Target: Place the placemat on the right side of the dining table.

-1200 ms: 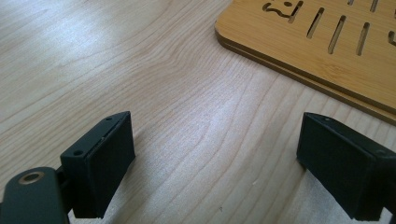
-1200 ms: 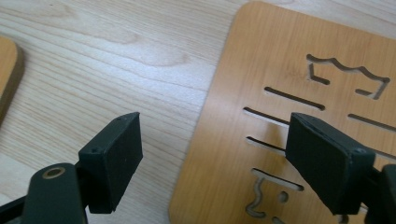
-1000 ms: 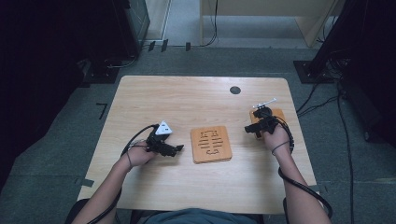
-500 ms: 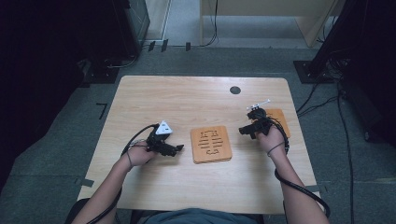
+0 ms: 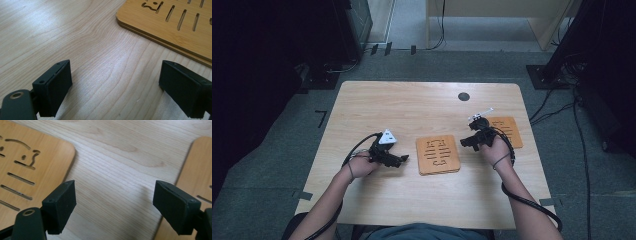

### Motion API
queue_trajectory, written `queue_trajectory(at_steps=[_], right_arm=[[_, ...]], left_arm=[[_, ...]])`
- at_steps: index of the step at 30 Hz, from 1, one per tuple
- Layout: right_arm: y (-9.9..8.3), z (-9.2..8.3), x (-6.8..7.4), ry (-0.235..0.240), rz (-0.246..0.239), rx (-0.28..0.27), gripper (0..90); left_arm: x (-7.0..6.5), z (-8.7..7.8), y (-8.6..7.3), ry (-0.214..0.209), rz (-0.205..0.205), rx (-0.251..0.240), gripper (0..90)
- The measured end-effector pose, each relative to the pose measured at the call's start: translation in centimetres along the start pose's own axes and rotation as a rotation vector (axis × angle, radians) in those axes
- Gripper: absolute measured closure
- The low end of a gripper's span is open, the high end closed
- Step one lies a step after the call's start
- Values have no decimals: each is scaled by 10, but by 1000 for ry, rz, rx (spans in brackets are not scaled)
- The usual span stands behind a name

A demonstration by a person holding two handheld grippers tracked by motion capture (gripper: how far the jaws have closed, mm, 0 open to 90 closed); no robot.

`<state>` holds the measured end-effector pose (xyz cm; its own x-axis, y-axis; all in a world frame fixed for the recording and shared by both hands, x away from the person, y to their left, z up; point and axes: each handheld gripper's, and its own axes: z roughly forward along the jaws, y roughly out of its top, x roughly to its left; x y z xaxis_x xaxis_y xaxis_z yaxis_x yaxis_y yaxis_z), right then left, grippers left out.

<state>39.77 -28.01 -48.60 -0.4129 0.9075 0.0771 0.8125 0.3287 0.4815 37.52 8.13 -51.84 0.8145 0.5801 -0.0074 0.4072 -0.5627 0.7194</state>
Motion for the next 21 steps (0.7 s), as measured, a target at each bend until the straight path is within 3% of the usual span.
queue_trajectory(at_steps=[16,21], right_arm=[[2,8,22,37,-64,15,190],[2,10,25,49,-64,27,187]], left_arm=[[0,0,0,1,-1,-1,103],[0,0,0,1,0,-1,103]])
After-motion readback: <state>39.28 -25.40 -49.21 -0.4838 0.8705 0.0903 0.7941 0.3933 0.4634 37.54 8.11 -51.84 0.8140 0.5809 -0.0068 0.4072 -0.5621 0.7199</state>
